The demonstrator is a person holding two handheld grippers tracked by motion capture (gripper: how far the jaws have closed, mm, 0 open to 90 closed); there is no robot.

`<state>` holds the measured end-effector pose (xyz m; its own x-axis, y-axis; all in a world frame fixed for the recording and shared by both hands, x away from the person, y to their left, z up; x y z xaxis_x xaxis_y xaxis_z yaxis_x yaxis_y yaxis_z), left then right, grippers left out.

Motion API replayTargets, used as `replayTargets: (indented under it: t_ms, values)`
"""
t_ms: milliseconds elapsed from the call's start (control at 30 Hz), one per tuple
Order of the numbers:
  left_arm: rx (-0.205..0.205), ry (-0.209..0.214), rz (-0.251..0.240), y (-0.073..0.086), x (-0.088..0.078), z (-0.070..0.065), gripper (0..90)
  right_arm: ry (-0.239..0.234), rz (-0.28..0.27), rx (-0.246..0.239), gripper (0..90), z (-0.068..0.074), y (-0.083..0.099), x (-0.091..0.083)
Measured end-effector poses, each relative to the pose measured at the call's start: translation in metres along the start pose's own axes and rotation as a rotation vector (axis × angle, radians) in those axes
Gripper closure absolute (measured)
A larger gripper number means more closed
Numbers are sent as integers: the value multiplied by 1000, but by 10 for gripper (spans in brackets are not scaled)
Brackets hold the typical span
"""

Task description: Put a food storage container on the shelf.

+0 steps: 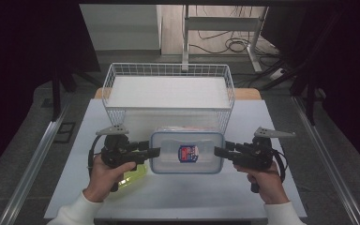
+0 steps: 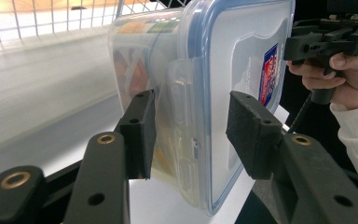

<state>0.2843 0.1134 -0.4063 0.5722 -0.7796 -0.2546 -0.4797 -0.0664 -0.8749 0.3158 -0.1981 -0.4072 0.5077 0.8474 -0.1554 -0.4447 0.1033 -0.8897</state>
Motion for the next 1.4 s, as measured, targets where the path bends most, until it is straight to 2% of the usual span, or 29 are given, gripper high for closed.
replayTargets:
  t_ms: [400,533,700,767,800,833,933,1067,1133,1267,1400]
  values:
    - [1,4,-21,-23,-5,10,531,-5,-9,-22,509,3,-22,14]
    - [9,7,-32,-32,-7,12,531,-8,-14,-36,509,5,-35,20]
    - [16,2,-51,-50,-9,15,531,-13,-22,-47,509,6,-49,26]
    - [22,3,-60,-62,-10,19,531,-12,-29,-57,509,7,-61,31]
    - [22,3,-60,-62,-10,19,531,-12,-29,-57,509,7,-61,31]
    - [26,2,-64,-71,-11,21,532,-14,-36,-67,509,8,-69,34]
    - [35,6,-68,-78,-12,23,533,-18,-42,-76,509,8,-78,38]
    - [37,11,-72,-97,-11,35,535,-19,-39,-75,509,5,-94,51]
    - [38,11,-72,-100,-12,37,535,-19,-38,-75,509,4,-97,54]
    - [44,13,-68,-117,-11,48,538,-25,-36,-70,508,-1,-113,68]
    - [49,10,-72,-127,-10,55,539,-28,-34,-65,508,-5,-120,75]
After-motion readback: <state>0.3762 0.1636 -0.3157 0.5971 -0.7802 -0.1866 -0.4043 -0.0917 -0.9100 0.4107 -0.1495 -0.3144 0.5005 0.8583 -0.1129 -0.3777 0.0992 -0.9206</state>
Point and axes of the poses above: each handheld gripper's, and its own axes: x roughly forward along the jaws, y roughly out of its underside, z roughly to its left, the point moved 5 cm from there along x, roughly forward along the jaws, and after that the axes turned 13 degrees about -z, right-handed, at the moved point
